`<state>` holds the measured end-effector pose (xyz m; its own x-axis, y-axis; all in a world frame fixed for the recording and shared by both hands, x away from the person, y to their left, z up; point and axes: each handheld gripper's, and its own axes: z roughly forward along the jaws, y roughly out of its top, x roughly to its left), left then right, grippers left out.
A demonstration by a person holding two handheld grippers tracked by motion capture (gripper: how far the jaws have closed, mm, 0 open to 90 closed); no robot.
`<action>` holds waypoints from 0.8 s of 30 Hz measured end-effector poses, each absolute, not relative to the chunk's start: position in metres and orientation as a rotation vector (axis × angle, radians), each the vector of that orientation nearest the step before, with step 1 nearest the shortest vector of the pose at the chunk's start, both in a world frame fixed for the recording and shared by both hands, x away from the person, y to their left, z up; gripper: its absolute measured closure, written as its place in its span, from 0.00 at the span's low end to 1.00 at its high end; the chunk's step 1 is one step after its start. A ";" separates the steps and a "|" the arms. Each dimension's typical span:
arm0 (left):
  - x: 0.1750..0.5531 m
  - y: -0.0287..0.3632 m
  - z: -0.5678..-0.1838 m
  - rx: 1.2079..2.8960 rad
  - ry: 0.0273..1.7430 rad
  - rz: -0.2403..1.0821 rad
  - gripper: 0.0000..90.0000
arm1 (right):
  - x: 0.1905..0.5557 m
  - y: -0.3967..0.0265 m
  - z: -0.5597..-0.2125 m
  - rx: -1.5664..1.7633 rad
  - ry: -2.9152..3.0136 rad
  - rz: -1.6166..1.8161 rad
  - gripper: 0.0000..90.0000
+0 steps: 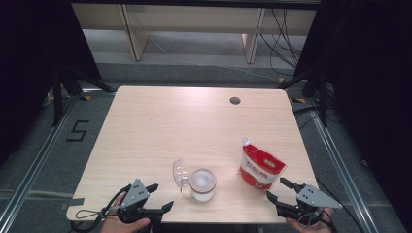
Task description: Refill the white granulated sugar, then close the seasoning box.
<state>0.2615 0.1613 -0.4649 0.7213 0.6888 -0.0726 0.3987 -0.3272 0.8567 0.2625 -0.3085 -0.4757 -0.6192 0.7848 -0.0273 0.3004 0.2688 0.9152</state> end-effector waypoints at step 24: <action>0.266 0.152 -0.441 1.927 0.784 0.499 0.91 | 0.258 -0.308 -0.477 0.955 2.084 1.288 0.37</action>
